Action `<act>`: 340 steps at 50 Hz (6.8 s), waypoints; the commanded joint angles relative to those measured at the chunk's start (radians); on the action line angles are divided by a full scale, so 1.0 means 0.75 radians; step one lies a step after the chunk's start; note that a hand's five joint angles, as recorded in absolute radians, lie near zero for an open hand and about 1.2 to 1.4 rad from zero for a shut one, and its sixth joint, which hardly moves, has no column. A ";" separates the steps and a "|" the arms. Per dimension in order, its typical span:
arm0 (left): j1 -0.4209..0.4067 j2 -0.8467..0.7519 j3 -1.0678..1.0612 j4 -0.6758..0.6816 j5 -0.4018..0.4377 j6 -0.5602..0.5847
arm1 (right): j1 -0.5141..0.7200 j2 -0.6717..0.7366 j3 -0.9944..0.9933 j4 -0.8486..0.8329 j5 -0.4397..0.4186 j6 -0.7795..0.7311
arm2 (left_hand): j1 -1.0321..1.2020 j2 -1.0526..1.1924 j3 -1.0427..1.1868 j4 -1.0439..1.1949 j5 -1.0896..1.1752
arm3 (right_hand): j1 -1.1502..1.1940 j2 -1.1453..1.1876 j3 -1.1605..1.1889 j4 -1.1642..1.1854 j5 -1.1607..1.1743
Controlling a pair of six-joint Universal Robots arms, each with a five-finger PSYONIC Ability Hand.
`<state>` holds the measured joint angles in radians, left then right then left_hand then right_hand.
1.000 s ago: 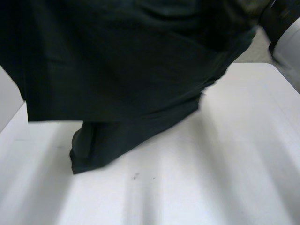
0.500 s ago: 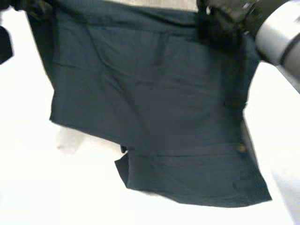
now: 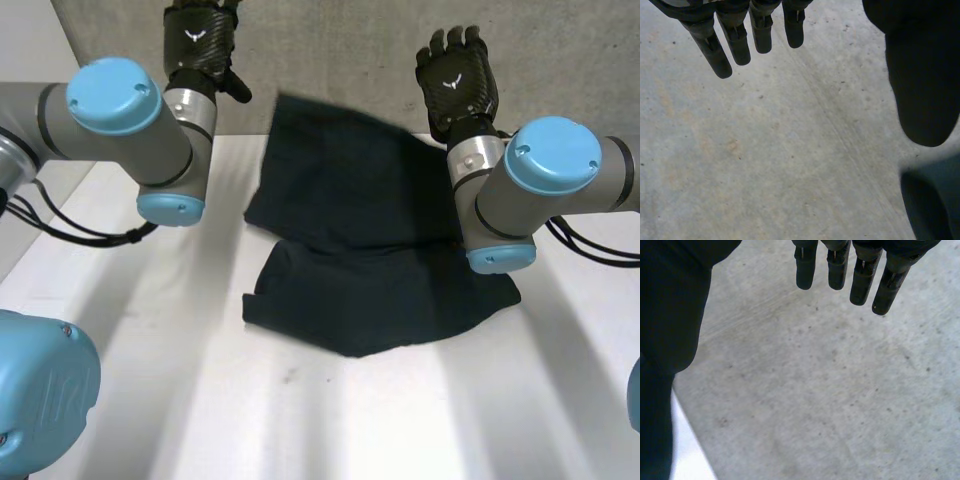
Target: Fold the shorts.
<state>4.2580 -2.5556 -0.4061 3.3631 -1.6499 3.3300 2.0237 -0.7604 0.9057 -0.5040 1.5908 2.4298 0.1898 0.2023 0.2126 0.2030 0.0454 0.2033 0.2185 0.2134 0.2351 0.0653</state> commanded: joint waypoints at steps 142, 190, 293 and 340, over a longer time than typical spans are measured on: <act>-0.177 0.932 -1.677 -0.573 -0.140 0.385 | -0.238 -0.749 1.087 0.999 -0.403 0.203 | 1.609 1.592 1.578 1.591 1.568 | 1.591 1.570 1.577 1.548 1.542; -0.139 -0.061 -0.350 -0.461 -0.232 0.651 | -0.117 -0.091 0.290 0.742 -0.203 -0.006 | 1.609 1.592 1.578 1.591 1.568 | 1.591 1.570 1.577 1.548 1.542; -0.100 1.064 -1.520 -0.142 -0.060 -0.086 | 0.026 -0.720 0.791 0.498 -0.608 0.723 | -0.011 -0.028 -0.042 -0.029 -0.052 | -0.038 -0.059 -0.052 -0.081 -0.087; 0.015 1.141 -0.988 -0.780 -0.099 -0.149 | -0.219 -0.896 0.447 0.852 -0.008 0.755 | -0.015 -0.032 -0.046 -0.033 -0.056 | -0.038 -0.059 -0.052 -0.081 -0.087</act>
<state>4.1252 -1.7909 -1.1943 2.9354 -1.8134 3.2444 1.9408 -1.3381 1.2812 0.0176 1.5256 2.9745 0.1614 0.1756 0.2091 0.2008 0.0448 0.1590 0.1867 0.2136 0.2360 0.0550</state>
